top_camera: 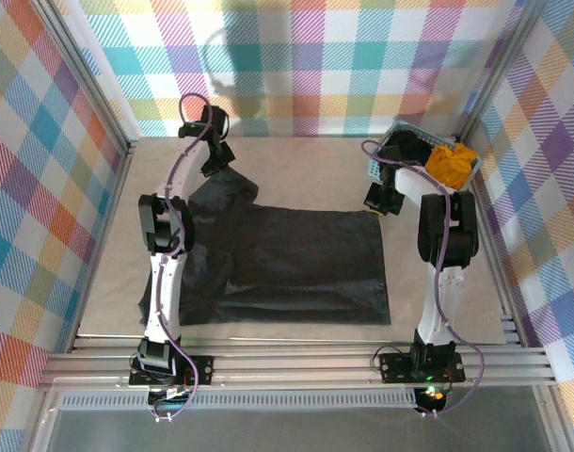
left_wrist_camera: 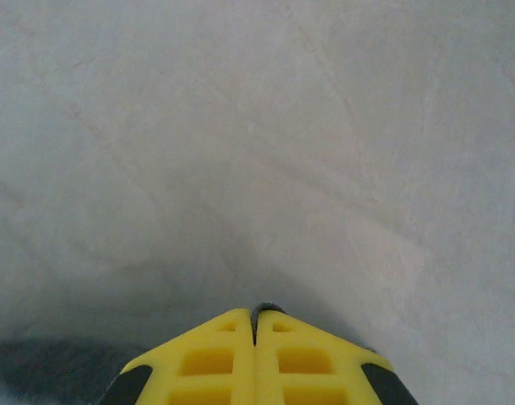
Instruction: Fold and stack the t-shirts
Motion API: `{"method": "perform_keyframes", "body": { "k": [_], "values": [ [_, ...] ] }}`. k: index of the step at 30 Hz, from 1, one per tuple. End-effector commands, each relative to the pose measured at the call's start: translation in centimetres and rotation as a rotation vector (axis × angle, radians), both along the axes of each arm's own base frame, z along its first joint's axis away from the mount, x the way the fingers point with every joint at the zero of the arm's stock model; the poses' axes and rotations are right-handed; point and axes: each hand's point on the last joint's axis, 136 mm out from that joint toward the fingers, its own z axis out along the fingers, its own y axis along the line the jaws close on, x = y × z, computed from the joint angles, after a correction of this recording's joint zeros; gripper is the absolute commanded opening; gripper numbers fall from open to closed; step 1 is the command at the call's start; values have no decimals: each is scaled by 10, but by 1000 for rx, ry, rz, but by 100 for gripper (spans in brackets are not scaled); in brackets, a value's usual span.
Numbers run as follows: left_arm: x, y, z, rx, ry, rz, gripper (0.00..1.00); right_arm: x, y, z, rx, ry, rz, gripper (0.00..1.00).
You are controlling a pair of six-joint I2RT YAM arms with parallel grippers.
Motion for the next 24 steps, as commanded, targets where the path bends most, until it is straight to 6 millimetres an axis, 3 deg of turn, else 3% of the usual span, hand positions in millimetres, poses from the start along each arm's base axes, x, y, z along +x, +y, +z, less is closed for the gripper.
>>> {"method": "perform_keyframes", "body": {
  "k": [1,9,13,24],
  "values": [
    [-24,19,51,-63,-57,68,0,0,0,34,2,-63,43,0],
    [-79,33,80,-161,-90,90,0,-17,6,58,34,-109,60,0],
    [-114,36,81,-212,-96,114,0,-33,2,61,24,-108,51,0],
    [-185,46,79,-197,-67,159,0,-60,2,66,43,-123,48,0]
  ]
}}
